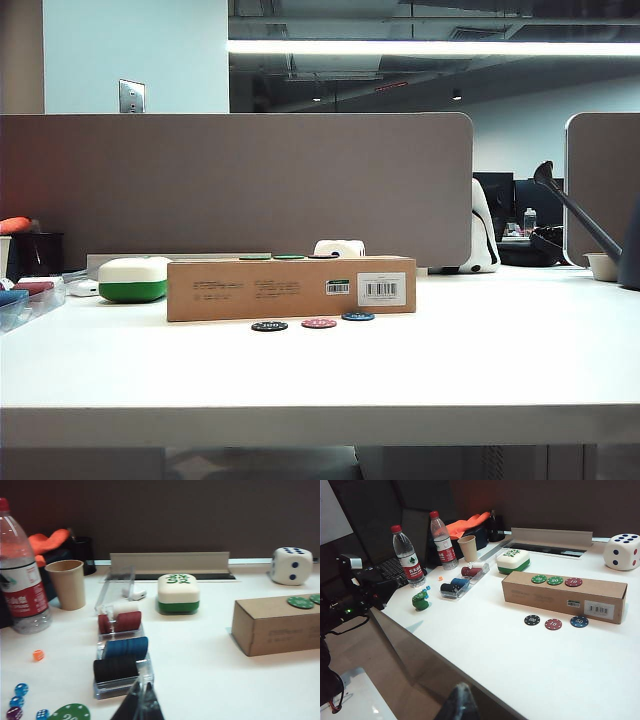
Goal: Push the chip, whose value equals the sum of all the chip values on the rectangular box, forward next to the box.
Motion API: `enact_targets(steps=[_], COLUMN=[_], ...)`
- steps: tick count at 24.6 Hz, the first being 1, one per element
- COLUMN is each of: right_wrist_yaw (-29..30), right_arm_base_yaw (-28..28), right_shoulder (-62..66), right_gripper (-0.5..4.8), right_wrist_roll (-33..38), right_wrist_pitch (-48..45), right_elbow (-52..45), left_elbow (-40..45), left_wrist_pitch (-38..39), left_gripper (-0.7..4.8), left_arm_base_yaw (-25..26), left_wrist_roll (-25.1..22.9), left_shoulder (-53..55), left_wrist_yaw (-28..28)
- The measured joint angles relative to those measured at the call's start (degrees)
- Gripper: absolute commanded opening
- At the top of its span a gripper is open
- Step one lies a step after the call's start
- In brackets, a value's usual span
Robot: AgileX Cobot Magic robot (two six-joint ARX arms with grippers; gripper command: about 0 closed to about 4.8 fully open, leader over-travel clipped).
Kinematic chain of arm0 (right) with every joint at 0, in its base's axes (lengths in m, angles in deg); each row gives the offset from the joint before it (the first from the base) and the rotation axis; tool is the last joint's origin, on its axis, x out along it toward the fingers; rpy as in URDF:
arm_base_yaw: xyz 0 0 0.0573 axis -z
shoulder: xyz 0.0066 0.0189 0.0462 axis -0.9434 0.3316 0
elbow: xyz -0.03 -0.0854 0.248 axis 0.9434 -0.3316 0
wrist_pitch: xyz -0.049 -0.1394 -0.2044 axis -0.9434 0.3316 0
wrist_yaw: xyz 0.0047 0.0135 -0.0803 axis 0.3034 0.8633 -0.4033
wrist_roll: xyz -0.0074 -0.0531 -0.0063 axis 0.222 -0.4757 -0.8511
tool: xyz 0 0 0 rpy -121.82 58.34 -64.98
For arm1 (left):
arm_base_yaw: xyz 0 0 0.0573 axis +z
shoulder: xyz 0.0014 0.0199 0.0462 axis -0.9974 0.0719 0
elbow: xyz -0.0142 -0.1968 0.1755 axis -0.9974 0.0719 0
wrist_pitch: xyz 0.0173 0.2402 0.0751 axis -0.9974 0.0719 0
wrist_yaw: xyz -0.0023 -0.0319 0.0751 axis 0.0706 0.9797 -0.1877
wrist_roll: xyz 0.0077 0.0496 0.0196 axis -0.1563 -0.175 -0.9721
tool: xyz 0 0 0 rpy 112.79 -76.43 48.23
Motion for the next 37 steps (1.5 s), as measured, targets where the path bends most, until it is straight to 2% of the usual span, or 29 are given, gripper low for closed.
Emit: enact_targets(steps=[33, 37], right_wrist_yaw=[0.00, -1.49], right_arm_base_yaw=[0.04, 3.04], right_shoulder=[0.00, 0.00], right_gripper=[-0.06, -0.06], right_wrist_roll=[0.00, -0.11], right_wrist_pitch=[0.00, -2.75], right_elbow=[0.00, -2.08], left_elbow=[0.00, 0.00], left_wrist_pitch=[0.22, 0.22], left_gripper=[-0.05, -0.05], left_arm_base_yaw=[0.96, 0.96], left_wrist_roll=[0.00, 0.00], left_shoulder=[0.00, 0.00], left_wrist_yaw=[0.02, 0.02])
